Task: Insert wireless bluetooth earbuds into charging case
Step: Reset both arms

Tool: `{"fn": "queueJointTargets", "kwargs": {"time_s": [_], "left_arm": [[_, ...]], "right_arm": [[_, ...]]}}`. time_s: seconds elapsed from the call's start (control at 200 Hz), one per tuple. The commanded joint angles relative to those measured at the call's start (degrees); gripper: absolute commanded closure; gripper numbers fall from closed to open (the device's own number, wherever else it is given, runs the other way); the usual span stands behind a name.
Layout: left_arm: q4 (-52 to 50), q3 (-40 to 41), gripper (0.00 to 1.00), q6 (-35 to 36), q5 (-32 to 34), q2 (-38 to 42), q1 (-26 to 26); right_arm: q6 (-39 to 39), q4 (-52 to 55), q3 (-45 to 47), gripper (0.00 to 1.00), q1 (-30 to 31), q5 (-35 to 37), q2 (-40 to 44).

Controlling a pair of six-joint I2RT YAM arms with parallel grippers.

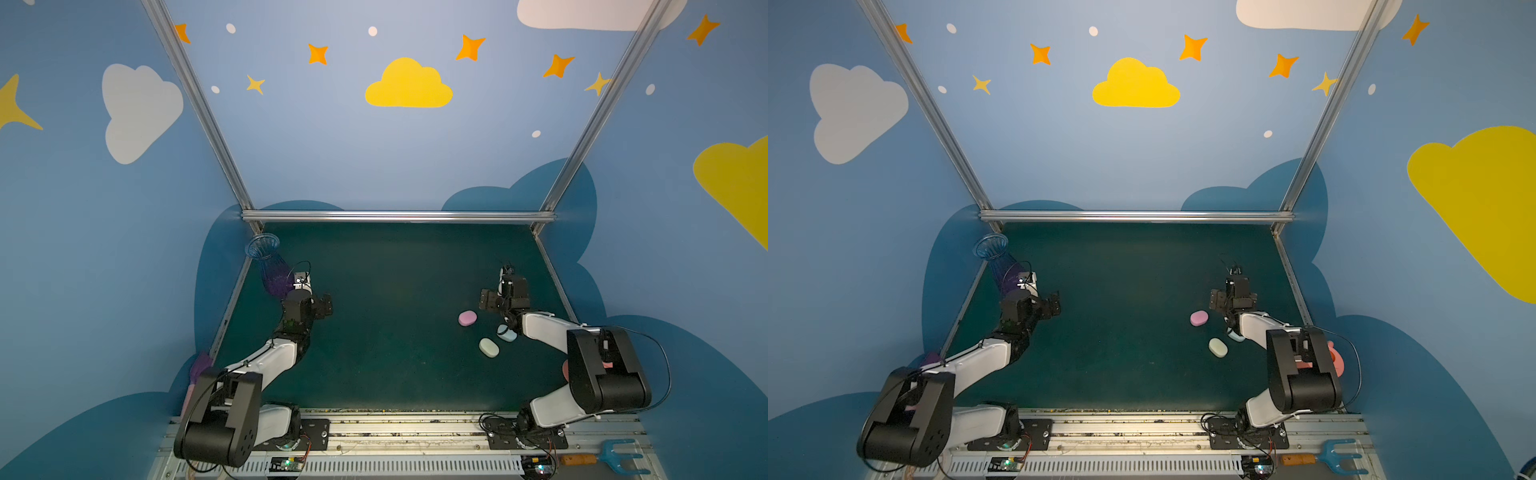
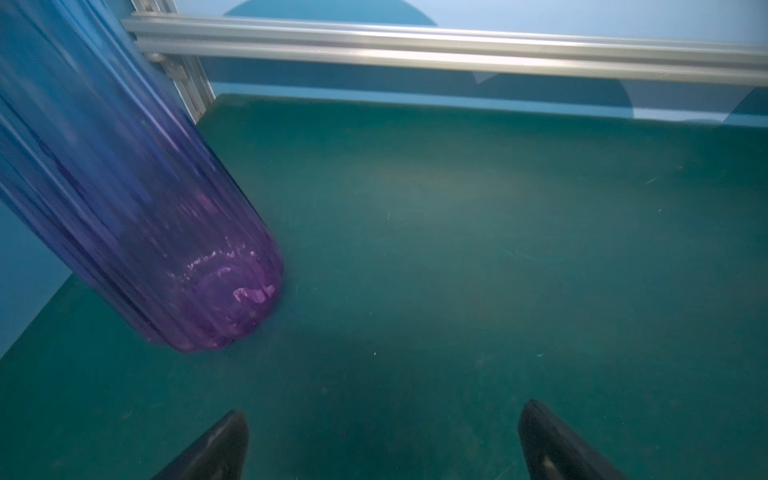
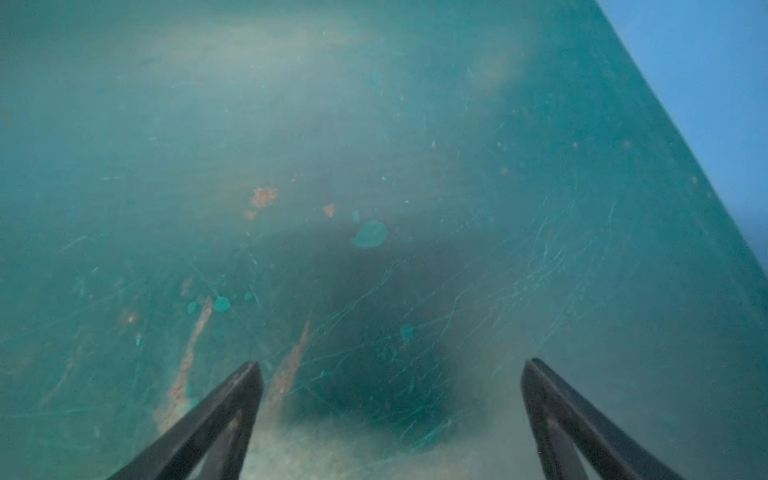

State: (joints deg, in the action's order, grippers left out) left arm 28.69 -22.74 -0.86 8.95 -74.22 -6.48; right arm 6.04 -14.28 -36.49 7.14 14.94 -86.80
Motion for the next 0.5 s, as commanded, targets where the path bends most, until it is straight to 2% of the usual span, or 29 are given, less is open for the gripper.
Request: {"fn": "queueJointTargets", "kwargs": {"time_s": [0.0, 0.13, 0.28, 0.401, 0.496], "left_arm": [[5.4, -0.1, 0.0, 0.9, 1.3, -1.7, 1.2], [9.4, 0.1, 0.0, 1.4, 0.9, -4.6, 2.3], [13.9, 0.7, 0.0, 0.3, 0.3, -8.6, 3.7], [17.8, 1.0, 0.0, -1.4, 0.5, -12.6, 4.8], [14.5, -0.5, 0.0, -1.5, -0.3, -12.3, 5.4]], "right_arm": [[-1.7, -8.1, 2.5, 0.03, -1.2, -0.4, 2.4], [-3.1, -16.7, 7.0, 0.03, -2.0, -0.4, 4.1], [-3.4, -29.0, 12.1, 0.03, -2.1, -0.9, 1.8], [-3.7, -29.2, 12.6, 0.03, -2.3, -2.1, 2.1], [-4.3, -35.5, 15.3, 0.03, -2.4, -3.6, 0.0]]}}
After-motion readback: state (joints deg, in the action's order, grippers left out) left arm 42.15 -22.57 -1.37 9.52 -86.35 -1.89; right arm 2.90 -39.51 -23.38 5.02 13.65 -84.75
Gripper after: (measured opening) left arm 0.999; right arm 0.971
